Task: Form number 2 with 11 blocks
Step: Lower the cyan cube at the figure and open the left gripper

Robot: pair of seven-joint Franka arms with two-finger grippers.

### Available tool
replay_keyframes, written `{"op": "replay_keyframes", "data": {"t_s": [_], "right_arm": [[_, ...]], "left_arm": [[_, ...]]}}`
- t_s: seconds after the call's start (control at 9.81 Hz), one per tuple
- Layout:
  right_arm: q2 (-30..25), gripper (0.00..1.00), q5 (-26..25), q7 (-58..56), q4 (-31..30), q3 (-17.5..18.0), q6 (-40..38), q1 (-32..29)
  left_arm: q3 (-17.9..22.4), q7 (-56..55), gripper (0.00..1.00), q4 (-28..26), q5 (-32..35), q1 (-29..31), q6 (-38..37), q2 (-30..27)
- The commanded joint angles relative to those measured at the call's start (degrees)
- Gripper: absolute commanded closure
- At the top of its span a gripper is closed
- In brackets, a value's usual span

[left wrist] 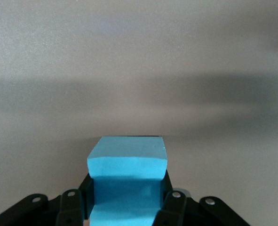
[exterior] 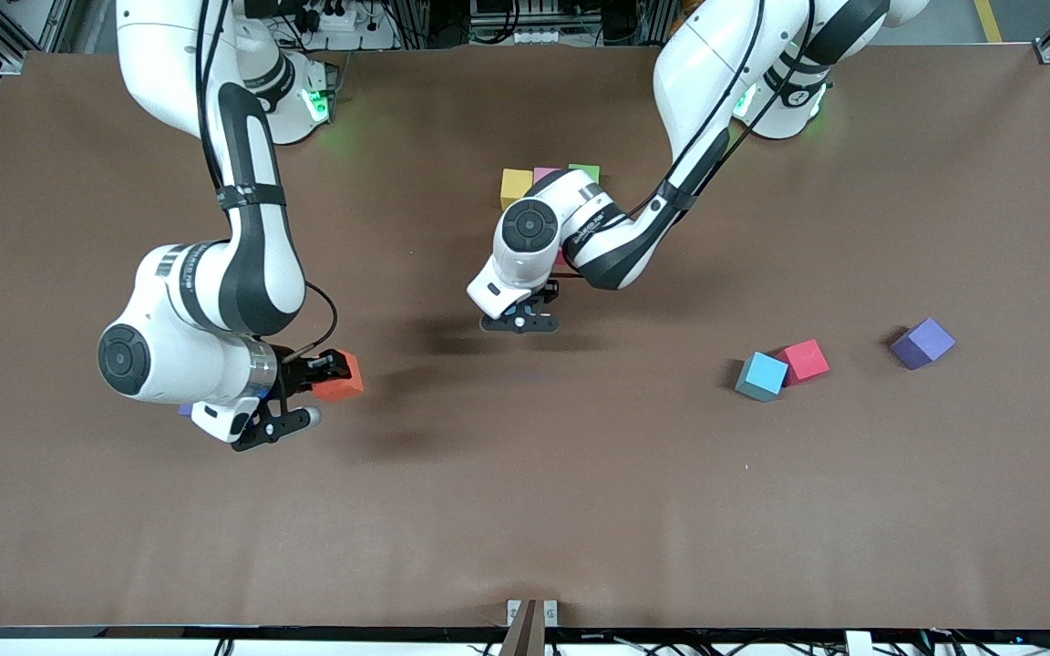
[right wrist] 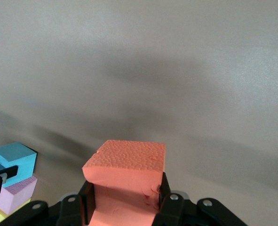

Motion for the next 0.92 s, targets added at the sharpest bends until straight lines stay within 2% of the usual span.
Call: {"op": "replay_keyframes", "data": {"t_s": [0.0, 0.31, 0.41, 0.51, 0.61, 0.82], "right_arm": [[-0.5, 0.94, 0.9, 0.5, -0.7, 0.1, 0.4, 0.0], [-0.5, 0.94, 0.9, 0.2, -0.7, 0.0, 0.4, -0.2], [-0.5, 0.94, 0.9, 0.2, -0.7, 0.0, 0.3, -0.2], [-0.5, 0.94, 0.9, 0.2, -0.7, 0.0, 0.3, -0.3], [-0.5, 0.94, 0.9, 0.2, -0.7, 0.0, 0.3, -0.3], [-0.5, 0.94, 0.9, 0.2, -0.7, 0.0, 0.2, -0.3]], "left_arm": [[0.3, -1.3, 1.0, -0.3, 1.4, -0.8, -0.9, -0.8], [0.4, -1.3, 1.0, -0.5, 1.5, -1.2, -0.9, -0.8], [0.4, -1.3, 0.96, -0.6, 1.9, -1.1, -1.0, -0.7], [0.4, -1.3, 0.62, -0.5, 2.8, -1.1, -1.0, -0.6], [0.4, -1.2, 0.01, -0.6, 4.5, -1.1, -1.0, -0.6], [0.3, -1.2, 0.0, -0.2, 6.7, -1.1, -1.0, -0.6]]}}
